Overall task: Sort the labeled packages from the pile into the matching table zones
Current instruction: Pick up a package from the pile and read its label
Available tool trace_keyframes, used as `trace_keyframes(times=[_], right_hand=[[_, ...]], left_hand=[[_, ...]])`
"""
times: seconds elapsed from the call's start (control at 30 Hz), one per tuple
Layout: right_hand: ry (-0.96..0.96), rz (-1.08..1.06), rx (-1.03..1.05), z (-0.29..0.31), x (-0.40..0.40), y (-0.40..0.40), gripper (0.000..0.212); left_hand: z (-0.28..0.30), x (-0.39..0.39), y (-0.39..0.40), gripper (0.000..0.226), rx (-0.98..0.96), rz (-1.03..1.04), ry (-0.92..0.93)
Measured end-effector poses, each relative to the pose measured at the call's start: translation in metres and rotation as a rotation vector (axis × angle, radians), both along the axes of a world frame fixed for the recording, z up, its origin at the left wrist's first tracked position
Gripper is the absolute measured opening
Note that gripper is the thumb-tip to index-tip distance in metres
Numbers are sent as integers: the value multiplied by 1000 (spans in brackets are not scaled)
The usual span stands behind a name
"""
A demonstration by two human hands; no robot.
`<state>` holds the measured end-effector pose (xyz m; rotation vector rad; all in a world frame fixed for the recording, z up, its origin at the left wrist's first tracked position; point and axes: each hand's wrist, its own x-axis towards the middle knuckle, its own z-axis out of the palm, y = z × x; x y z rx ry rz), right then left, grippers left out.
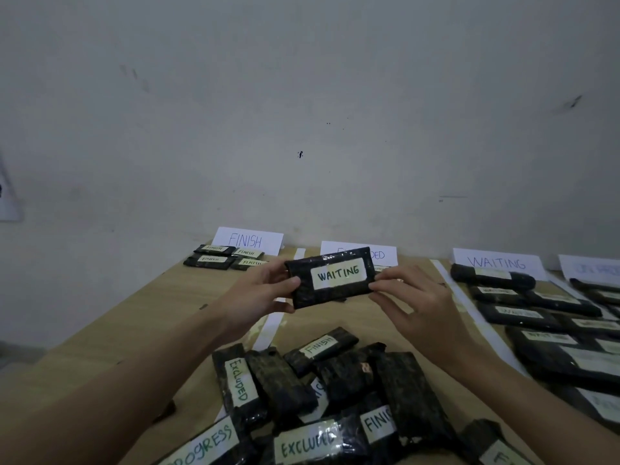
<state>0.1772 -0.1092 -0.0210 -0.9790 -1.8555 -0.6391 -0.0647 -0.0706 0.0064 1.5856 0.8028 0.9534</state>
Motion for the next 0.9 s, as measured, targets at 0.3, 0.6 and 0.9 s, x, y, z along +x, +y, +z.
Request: trace_keyframes(times=[0.3,0.6,0.9], right_hand=[[-92,-128,-116,-20,-17,9,53],[-108,-246,-102,-33,-32,22,72],[-145,-373,-212,-22,7,-3,73]], left_hand=[[-10,7,1,28,13,67,115],[-15,21,4,29,104,126,229],[-14,81,1,26,161,41,245]])
